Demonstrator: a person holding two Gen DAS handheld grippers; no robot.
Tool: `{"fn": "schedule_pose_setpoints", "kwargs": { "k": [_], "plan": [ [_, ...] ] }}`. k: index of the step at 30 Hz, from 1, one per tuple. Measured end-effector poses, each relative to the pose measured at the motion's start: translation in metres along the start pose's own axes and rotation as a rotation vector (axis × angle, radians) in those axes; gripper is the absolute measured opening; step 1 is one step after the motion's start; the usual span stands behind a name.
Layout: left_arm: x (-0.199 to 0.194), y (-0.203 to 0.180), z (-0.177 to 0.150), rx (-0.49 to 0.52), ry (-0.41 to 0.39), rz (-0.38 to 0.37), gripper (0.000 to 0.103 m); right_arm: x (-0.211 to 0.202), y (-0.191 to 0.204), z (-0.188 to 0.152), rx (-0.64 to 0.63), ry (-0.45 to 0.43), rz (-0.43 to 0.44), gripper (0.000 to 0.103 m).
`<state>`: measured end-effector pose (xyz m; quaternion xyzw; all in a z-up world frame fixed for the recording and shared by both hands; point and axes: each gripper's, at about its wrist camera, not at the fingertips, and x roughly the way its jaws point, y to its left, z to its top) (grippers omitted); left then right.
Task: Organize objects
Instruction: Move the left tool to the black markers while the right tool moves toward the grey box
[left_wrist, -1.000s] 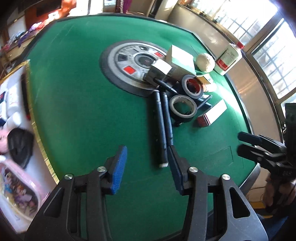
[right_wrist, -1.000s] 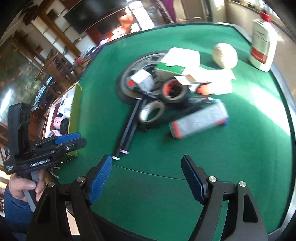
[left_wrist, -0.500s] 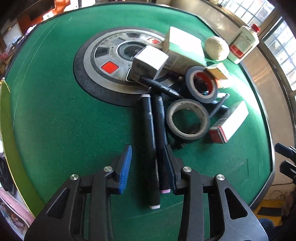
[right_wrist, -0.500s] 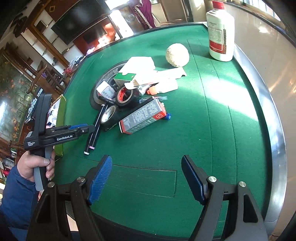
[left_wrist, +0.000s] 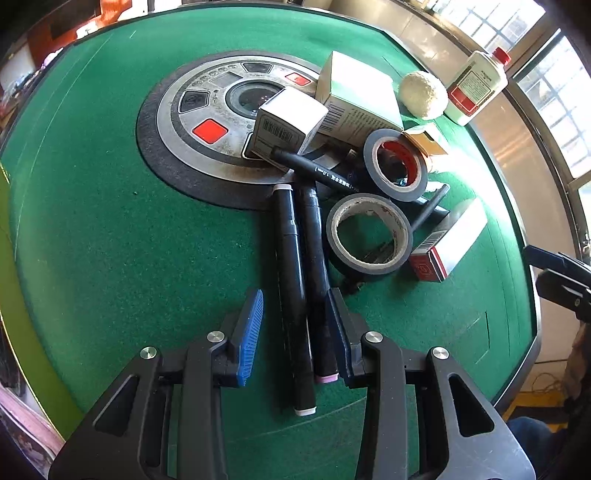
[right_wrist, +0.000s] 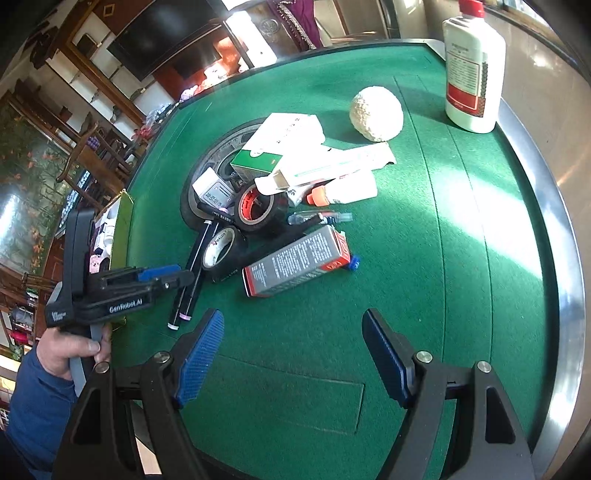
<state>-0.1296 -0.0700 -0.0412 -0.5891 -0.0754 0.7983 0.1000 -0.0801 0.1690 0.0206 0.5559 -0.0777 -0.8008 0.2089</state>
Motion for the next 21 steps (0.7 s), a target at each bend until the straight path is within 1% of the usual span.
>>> {"fn": "schedule_pose_setpoints", "kwargs": {
  "k": [5,6,7,13,15,17,19,21],
  "plan": [
    [0.007,0.002,0.008,0.003,0.010,-0.010,0.037,0.005,0.000,0.011,-0.008,0.004,0.002,0.078],
    [0.007,0.003,0.010,0.008,0.011,0.009,0.034,0.006,0.000,0.012,-0.010,0.005,0.002,0.078],
    [0.008,0.002,0.011,0.019,0.012,0.021,0.033,0.006,0.000,0.013,-0.013,0.004,0.001,0.078],
    [0.003,0.017,0.007,0.012,0.024,-0.043,0.033,0.008,-0.007,0.017,-0.015,0.013,-0.010,0.078],
    [0.000,0.021,0.002,0.021,0.030,-0.032,0.033,0.009,-0.008,0.019,-0.021,0.015,-0.014,0.078],
    [-0.006,0.027,-0.006,0.020,0.039,-0.002,0.033,0.009,-0.008,0.019,-0.030,0.017,-0.016,0.078],
    [-0.010,0.036,-0.014,-0.014,0.058,-0.059,0.033,0.009,-0.006,0.020,-0.040,0.021,-0.009,0.078],
    [-0.017,0.045,-0.019,-0.048,0.047,-0.117,0.033,0.011,-0.004,0.020,-0.041,0.025,-0.002,0.078]
  ]
}}
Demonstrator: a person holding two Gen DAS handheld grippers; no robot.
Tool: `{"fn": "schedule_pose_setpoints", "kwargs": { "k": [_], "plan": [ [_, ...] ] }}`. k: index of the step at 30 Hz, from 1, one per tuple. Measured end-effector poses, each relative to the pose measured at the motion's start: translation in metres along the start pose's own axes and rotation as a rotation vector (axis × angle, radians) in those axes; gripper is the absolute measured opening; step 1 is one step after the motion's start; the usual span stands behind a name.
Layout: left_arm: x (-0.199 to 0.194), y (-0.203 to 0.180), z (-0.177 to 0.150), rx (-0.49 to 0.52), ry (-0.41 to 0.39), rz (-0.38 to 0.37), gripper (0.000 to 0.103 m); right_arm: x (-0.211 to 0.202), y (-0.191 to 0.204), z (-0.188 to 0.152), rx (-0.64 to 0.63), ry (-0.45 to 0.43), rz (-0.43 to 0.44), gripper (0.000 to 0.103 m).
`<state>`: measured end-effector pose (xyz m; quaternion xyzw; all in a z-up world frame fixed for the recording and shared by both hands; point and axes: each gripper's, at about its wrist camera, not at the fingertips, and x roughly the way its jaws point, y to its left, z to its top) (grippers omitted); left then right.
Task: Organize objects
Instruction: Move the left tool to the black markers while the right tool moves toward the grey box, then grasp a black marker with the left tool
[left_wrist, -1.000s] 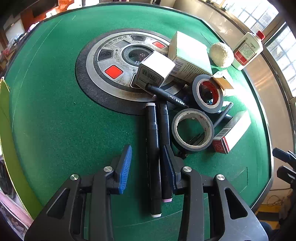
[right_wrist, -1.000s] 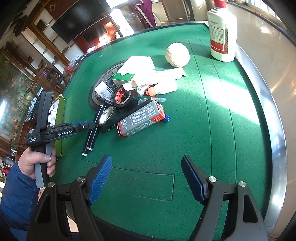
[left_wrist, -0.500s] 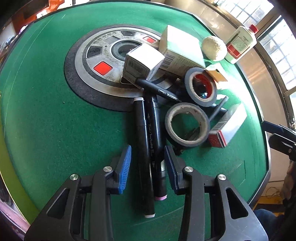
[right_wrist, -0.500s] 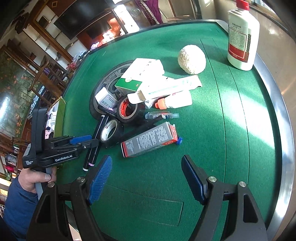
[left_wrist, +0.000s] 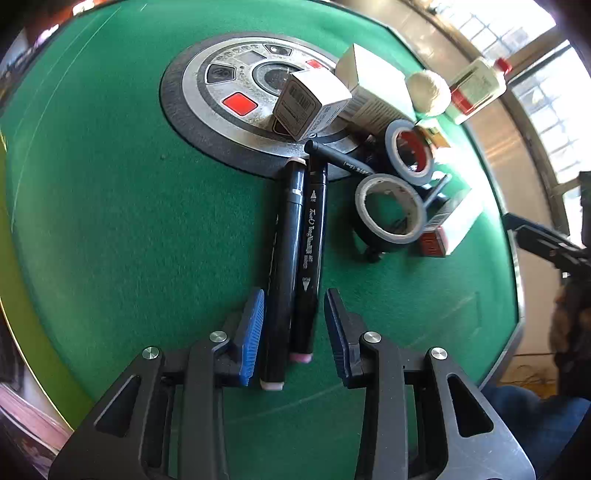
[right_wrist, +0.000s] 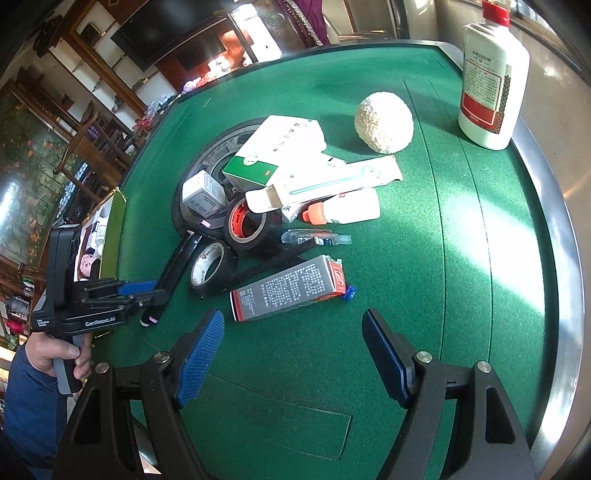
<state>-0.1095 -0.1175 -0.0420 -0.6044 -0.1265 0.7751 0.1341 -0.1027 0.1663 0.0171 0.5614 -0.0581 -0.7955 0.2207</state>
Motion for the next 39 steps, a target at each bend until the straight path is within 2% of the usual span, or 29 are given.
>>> {"fn": "schedule_pose_setpoints", "kwargs": {
  "k": [5,11,15,20,21,22,29,33,37,39],
  "plan": [
    [-0.009,0.015,0.000,-0.028,-0.019,0.035,0.033,0.003,0.006,0.002,-0.004,0.006,0.018,0.078],
    [0.001,0.005,0.009,0.023,-0.001,0.062,0.033,0.003,0.006,0.001,-0.004,0.006,0.011,0.078],
    [0.008,-0.007,0.018,0.107,0.014,0.157,0.033,0.004,0.001,-0.001,0.006,0.009,0.005,0.078],
    [0.019,-0.027,0.023,0.235,0.020,0.332,0.033,0.007,-0.001,0.004,-0.004,0.008,-0.010,0.078],
    [0.018,-0.027,0.023,0.221,0.024,0.333,0.026,0.008,0.000,0.007,-0.019,0.005,-0.018,0.078],
    [0.017,-0.026,0.022,0.196,0.025,0.312,0.014,0.011,0.003,0.011,-0.047,0.004,-0.031,0.078],
    [0.006,-0.023,-0.009,0.121,0.006,0.333,0.014,0.048,0.027,0.044,-0.286,0.005,-0.053,0.078],
    [-0.002,-0.017,-0.028,0.075,-0.006,0.330,0.014,0.065,0.017,0.043,-0.239,0.125,-0.012,0.078],
    [-0.008,-0.011,-0.040,0.040,-0.020,0.325,0.014,0.049,0.019,0.010,-0.231,0.231,0.105,0.078],
    [-0.010,-0.011,-0.043,0.033,-0.025,0.322,0.014,0.045,0.027,-0.011,-0.275,0.290,0.110,0.078]
  ]
}}
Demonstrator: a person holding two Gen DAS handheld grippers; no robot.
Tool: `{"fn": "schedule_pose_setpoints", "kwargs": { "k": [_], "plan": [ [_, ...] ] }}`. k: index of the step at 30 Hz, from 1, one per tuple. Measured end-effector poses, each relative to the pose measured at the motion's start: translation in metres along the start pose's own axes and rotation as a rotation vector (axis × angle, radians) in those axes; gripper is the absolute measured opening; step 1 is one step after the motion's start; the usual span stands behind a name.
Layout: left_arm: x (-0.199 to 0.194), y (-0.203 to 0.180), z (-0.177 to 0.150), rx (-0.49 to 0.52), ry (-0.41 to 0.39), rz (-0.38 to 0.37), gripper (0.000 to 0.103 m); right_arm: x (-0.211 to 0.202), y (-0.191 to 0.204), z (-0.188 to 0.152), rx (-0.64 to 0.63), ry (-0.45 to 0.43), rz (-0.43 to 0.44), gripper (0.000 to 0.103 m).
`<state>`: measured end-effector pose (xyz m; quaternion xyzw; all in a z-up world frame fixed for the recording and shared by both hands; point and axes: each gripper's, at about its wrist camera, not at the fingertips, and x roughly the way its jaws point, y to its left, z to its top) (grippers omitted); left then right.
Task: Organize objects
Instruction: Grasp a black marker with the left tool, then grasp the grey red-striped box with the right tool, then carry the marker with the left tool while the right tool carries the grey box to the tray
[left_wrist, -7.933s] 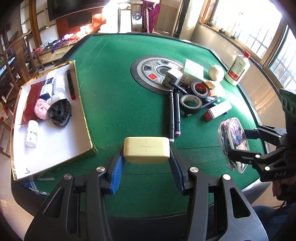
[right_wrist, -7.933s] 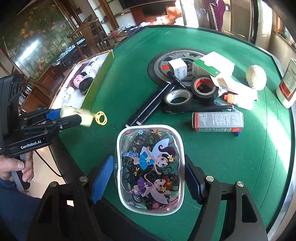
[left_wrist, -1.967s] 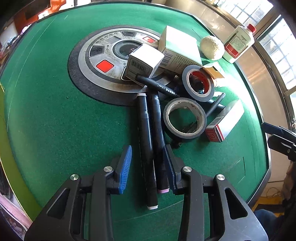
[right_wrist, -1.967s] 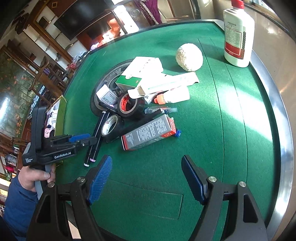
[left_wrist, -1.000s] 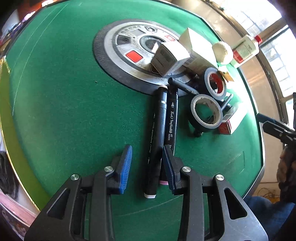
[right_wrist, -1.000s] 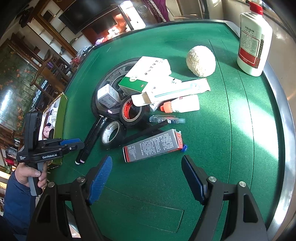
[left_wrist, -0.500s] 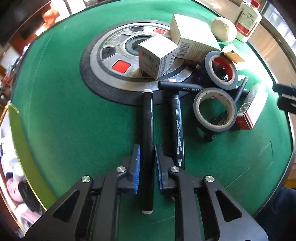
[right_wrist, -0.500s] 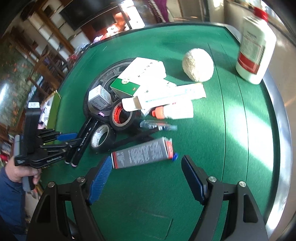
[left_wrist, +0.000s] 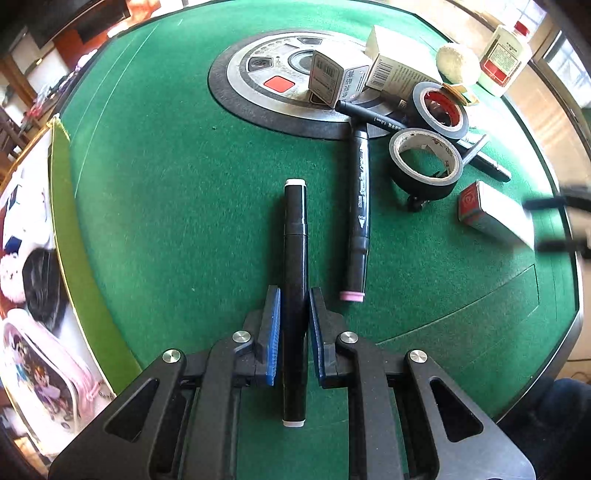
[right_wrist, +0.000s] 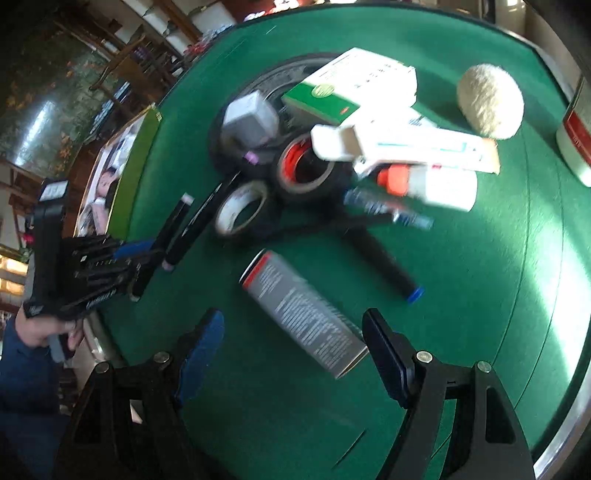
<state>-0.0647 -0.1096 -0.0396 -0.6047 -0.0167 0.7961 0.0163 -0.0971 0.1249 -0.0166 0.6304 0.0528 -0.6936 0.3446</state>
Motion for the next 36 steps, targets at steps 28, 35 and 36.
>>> {"fn": "schedule_pose_setpoints", "kwargs": {
  "k": [28,35,36],
  "plan": [
    [-0.013,-0.015,-0.048,-0.109,-0.087,-0.104,0.014,0.007,0.045,-0.022,-0.008,-0.123,-0.122,0.026],
    [-0.036,-0.011,-0.055,-0.109,-0.108,-0.115,0.014,0.014,0.072,-0.023,-0.032,-0.126,-0.097,0.026],
    [-0.039,-0.009,-0.057,-0.111,-0.113,-0.115,0.014,0.015,0.074,-0.023,-0.035,-0.129,-0.096,0.026]
  ]
}}
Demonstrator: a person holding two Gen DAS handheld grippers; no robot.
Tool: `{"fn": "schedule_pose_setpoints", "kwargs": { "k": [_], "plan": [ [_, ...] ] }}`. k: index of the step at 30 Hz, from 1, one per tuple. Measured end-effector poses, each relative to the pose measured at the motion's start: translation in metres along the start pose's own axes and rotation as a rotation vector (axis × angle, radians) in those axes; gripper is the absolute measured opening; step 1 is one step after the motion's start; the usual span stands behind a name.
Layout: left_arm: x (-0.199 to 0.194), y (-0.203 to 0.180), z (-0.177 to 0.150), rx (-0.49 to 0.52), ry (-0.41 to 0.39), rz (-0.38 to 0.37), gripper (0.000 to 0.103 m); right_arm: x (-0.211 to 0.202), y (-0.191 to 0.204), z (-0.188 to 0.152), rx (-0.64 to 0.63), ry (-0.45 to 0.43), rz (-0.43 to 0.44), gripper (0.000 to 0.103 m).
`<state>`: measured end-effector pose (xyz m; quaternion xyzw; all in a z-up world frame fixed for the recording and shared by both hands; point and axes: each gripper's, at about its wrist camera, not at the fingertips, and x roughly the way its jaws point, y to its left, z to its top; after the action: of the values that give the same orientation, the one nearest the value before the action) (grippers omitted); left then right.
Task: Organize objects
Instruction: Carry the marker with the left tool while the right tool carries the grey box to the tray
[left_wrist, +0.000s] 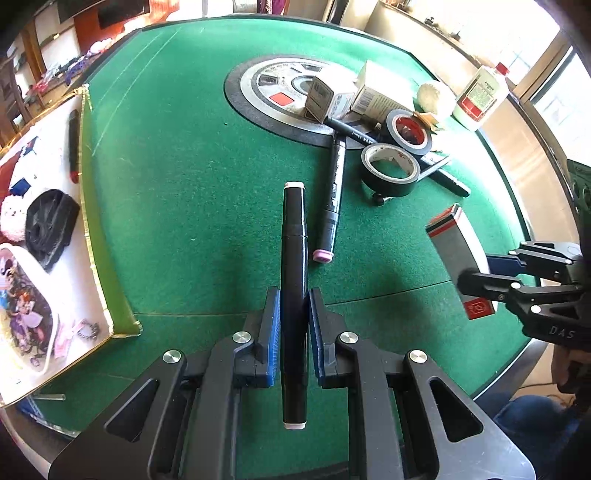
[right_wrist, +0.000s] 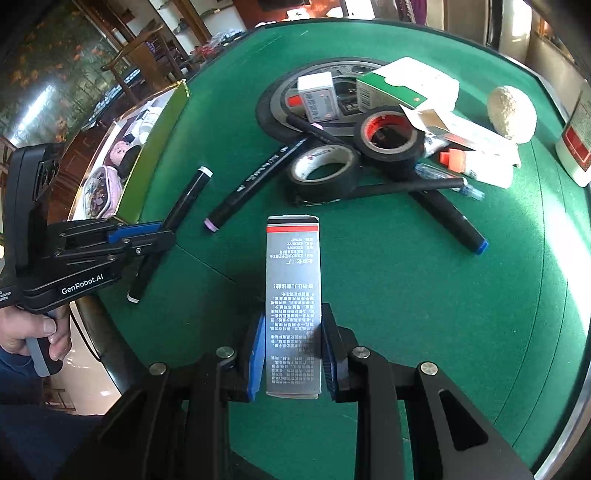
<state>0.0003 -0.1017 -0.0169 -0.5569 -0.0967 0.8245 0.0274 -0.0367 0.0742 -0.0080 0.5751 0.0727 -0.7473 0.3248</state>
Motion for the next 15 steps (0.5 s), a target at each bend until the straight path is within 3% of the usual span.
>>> {"fn": "schedule_pose_setpoints", "kwargs": {
  "k": [15],
  "plan": [
    [-0.042,0.021,-0.011,-0.023,-0.068,0.011,0.014,0.006,0.054,0.016,-0.065,-0.012,0.038,0.026]
  ]
}}
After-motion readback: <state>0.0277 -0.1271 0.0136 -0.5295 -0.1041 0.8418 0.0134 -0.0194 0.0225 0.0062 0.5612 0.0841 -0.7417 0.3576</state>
